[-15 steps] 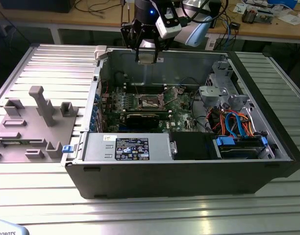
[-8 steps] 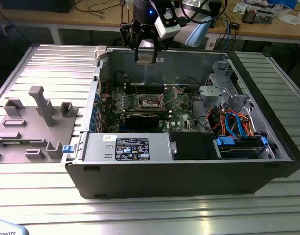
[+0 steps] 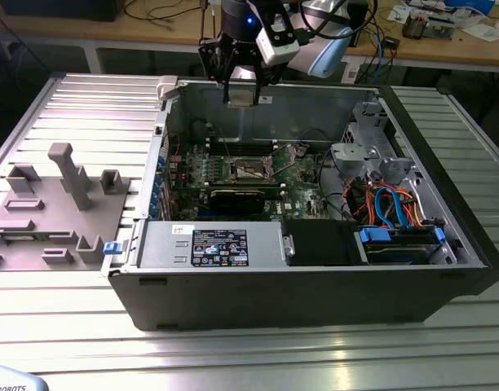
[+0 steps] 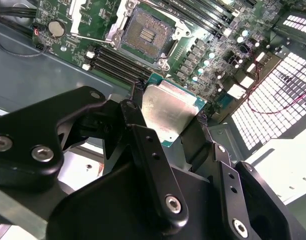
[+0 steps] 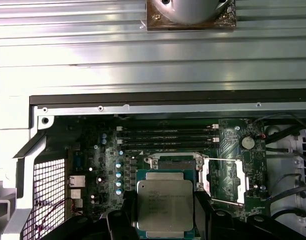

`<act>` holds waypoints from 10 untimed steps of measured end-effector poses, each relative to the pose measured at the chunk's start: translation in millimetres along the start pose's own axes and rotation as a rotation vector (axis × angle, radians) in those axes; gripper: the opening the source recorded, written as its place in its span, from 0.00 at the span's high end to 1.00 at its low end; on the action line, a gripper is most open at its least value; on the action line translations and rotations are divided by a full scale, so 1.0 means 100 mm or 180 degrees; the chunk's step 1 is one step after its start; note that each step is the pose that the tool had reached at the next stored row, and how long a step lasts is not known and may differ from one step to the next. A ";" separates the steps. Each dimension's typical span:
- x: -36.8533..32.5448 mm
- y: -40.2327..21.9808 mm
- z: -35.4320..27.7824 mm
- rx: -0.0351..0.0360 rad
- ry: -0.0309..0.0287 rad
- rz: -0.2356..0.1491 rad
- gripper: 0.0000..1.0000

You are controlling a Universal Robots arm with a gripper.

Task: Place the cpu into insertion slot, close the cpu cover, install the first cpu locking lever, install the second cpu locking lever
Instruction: 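Place the cpu into insertion slot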

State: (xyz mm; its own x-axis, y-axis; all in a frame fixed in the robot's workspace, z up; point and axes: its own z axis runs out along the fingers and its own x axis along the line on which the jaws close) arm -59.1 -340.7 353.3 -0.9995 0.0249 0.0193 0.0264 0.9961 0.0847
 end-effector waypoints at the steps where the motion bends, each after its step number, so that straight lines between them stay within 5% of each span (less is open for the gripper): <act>1: 0.001 0.000 0.001 0.0000 0.0000 0.0000 0.45; 10: 0.025 -0.002 0.014 0.0002 0.0000 0.0000 0.45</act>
State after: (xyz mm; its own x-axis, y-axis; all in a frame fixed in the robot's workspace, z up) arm -61.6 -340.7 351.9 -0.9995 0.0248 0.0192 0.0264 0.9961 0.0841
